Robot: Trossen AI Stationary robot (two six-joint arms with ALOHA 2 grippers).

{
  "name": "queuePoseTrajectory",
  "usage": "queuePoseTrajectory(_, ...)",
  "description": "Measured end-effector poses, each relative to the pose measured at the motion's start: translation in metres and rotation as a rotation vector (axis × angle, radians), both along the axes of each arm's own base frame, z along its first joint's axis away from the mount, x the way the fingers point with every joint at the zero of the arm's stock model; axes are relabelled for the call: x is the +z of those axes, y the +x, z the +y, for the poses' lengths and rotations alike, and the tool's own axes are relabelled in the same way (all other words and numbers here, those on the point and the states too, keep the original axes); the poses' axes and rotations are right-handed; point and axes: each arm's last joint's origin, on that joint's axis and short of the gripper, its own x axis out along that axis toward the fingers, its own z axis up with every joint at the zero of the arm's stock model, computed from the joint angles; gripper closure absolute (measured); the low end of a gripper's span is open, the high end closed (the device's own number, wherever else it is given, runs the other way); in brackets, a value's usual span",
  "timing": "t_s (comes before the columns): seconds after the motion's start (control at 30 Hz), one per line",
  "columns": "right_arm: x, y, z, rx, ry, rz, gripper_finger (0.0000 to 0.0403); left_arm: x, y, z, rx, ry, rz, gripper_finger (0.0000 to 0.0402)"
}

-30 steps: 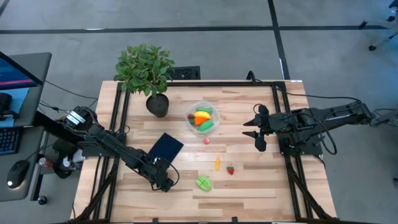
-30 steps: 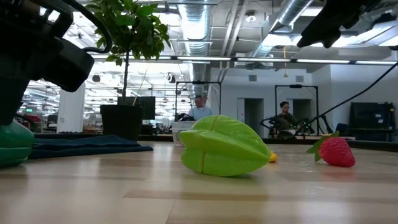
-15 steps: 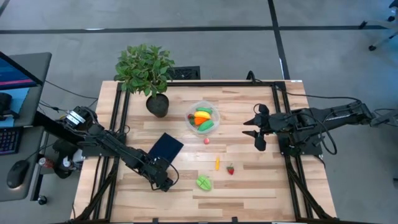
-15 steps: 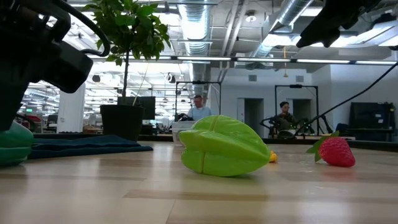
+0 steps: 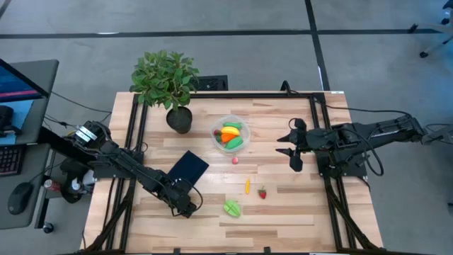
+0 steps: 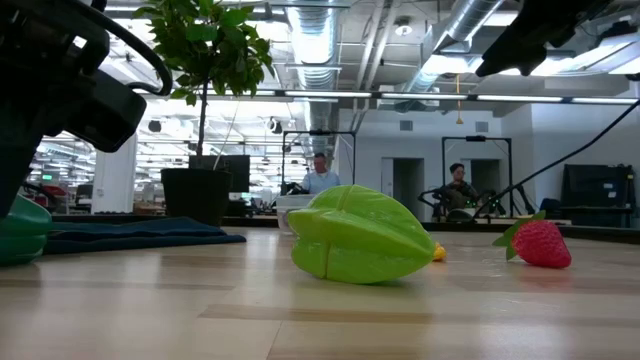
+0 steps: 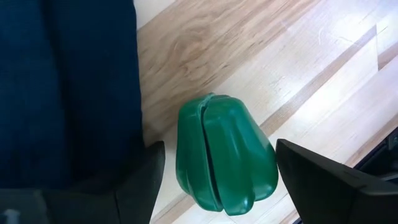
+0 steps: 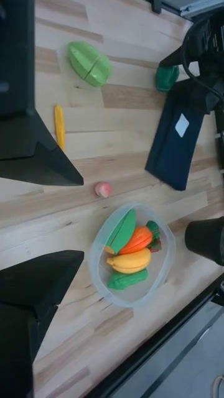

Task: Pick and placing Produce into tupperware
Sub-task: Put the green bell pepper into the transparent bin

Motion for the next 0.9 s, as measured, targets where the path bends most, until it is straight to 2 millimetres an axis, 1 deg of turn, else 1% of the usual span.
queuePoseTrajectory(0.67, 0.0001, 0.0000, -0.0003, -0.008, -0.006, -0.001, 0.0230, 0.0005, 0.0008, -0.0005, 0.004, -0.007, -0.008, 0.0163)
queuePoseTrajectory(0.9, 0.0001, 0.0000, -0.0003, -0.008, -0.006, -0.001, 0.0230, 0.0020, 0.0032, -0.0019, 0.005, -0.023, -0.038, 0.0165)
